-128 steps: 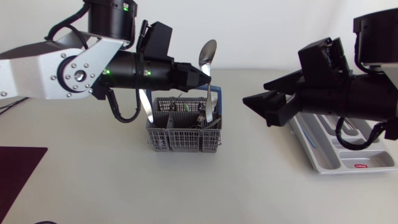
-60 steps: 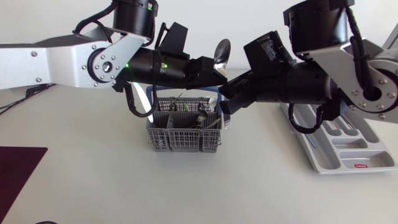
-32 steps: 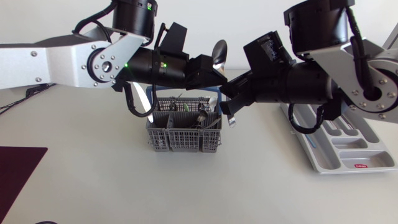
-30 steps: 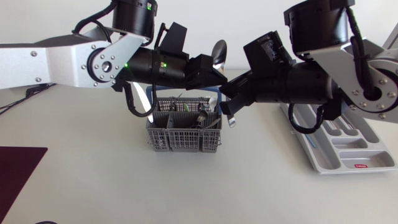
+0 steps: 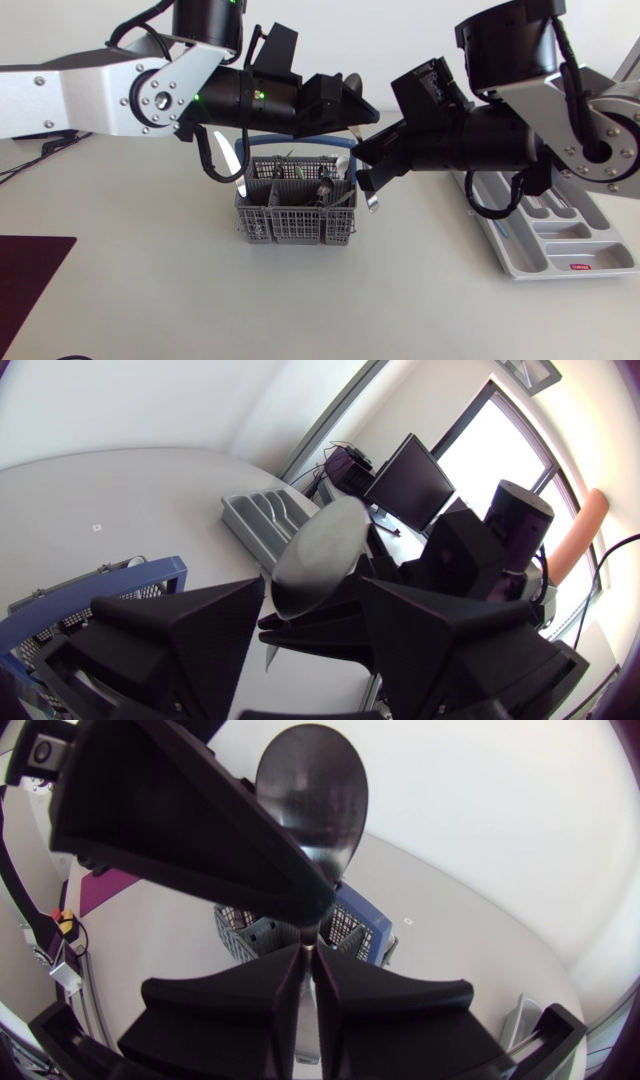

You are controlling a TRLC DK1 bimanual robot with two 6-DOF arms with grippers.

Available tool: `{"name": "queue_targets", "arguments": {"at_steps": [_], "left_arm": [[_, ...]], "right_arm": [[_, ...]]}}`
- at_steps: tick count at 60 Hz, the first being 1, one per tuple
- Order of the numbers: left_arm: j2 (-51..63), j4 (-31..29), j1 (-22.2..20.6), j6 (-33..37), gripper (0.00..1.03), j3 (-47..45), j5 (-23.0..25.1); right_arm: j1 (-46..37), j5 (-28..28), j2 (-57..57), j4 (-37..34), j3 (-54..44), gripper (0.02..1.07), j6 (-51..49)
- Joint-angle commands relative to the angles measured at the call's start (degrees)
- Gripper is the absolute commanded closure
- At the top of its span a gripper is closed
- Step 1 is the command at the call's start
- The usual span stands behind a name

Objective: Sort the cutlery from the basket into the organizer compartments.

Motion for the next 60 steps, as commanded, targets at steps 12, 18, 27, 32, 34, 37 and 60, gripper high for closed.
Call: {"name": "queue_targets", "arguments": {"at_steps": [12,18,27,32,34,37,60], "left_arm": [[-4.99,-2.07,-0.49,8.22,0.17,-1.23,-3.2],[-4.81,-3.39,0.21,11.74,0.17,-1.85,-5.66],[-4.72,-5.32,1.44,19.21,0.17,-2.81,-10.32],[-4.63,-6.73,0.48,24.83,0.17,-4.04,-14.36],[-4.63,-6.73,0.3,26.24,0.17,-4.48,-15.59],[-4.46,-7.26,-0.58,29.67,0.17,-5.36,-17.79],[-4.46,-7.43,-7.7,42.67,0.17,-10.11,-31.94]], "right_arm": [[-4.17,-1.8,-3.83,-1.6,-3.18,0.97,0.39],[-6.19,-1.88,-5.41,-2.22,-3.97,0.97,0.22],[-15.07,-4.26,-6.38,-3.1,-5.55,0.97,-2.16],[-23.15,-7.51,-5.59,-3.71,-5.73,0.97,-4.53],[-25.79,-8.3,-5.15,-3.71,-5.73,0.97,-5.23],[-30.54,-10.32,-3.83,-4.06,-5.38,0.97,-6.64],[-52.33,-14.8,11.55,-4.5,0.42,0.97,-17.98]]}}
